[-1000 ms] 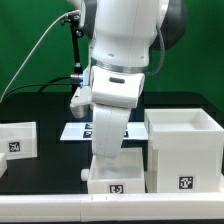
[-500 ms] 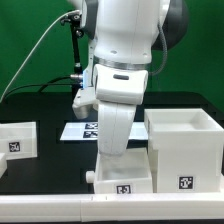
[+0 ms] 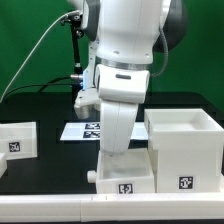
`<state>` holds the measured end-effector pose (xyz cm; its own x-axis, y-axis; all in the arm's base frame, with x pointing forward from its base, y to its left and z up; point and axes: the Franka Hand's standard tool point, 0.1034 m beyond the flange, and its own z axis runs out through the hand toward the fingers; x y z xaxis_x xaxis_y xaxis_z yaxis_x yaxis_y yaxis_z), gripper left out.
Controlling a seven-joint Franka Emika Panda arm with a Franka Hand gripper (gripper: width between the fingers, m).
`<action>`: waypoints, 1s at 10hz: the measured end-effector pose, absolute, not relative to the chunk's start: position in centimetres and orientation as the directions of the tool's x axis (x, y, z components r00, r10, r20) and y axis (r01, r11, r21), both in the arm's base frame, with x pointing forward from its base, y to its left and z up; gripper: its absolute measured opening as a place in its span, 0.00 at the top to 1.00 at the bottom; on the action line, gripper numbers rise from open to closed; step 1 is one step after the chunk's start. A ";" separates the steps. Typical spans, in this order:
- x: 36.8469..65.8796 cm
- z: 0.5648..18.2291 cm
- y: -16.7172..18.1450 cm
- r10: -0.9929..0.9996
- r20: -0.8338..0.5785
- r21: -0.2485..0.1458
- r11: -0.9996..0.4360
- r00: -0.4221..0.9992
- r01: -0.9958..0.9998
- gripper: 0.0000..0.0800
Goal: Assemble drawer
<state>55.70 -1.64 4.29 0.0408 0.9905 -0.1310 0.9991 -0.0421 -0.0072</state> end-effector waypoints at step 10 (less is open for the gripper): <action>53.3 4.1 -0.7 0.985 -0.142 -0.003 -0.096 0.094 0.995 0.95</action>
Offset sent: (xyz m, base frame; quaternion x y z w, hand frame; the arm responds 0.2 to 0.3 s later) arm 0.0000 0.0000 0.0000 0.0000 0.0000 0.0000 1.0000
